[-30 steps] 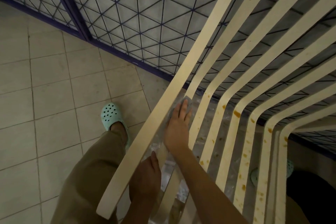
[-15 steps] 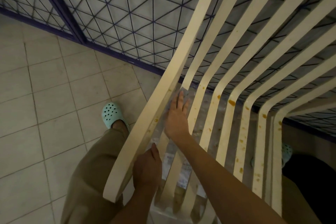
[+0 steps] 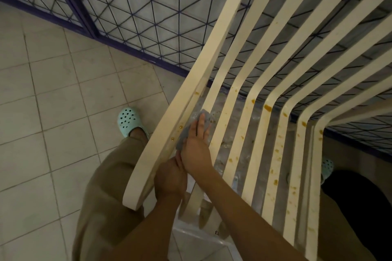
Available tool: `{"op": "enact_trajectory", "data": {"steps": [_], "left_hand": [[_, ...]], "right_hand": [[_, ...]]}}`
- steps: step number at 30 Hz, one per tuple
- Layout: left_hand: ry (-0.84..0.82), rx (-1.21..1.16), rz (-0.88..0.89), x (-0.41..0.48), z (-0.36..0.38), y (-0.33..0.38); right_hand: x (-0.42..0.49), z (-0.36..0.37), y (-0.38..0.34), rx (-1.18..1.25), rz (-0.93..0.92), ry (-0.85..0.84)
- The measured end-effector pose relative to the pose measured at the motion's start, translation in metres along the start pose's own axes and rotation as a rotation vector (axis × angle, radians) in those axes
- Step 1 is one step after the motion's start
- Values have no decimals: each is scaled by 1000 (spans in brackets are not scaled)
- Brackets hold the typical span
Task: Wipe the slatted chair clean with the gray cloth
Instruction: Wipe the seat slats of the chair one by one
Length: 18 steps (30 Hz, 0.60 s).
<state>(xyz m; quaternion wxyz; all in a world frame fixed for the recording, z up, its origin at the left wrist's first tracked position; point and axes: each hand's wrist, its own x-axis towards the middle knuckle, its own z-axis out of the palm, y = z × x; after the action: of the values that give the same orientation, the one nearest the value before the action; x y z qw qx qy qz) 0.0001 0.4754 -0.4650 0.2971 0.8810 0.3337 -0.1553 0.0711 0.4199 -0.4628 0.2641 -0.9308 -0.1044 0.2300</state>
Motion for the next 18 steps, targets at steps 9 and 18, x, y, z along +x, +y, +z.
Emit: {"op": "enact_trajectory", "data": {"steps": [9, 18], "left_hand": [[91, -78, -3, -2, 2, 3], [106, -118, 21, -3, 2, 3]], "right_hand": [[81, -38, 14, -109, 20, 82], [108, -54, 18, -110, 91, 90]]}}
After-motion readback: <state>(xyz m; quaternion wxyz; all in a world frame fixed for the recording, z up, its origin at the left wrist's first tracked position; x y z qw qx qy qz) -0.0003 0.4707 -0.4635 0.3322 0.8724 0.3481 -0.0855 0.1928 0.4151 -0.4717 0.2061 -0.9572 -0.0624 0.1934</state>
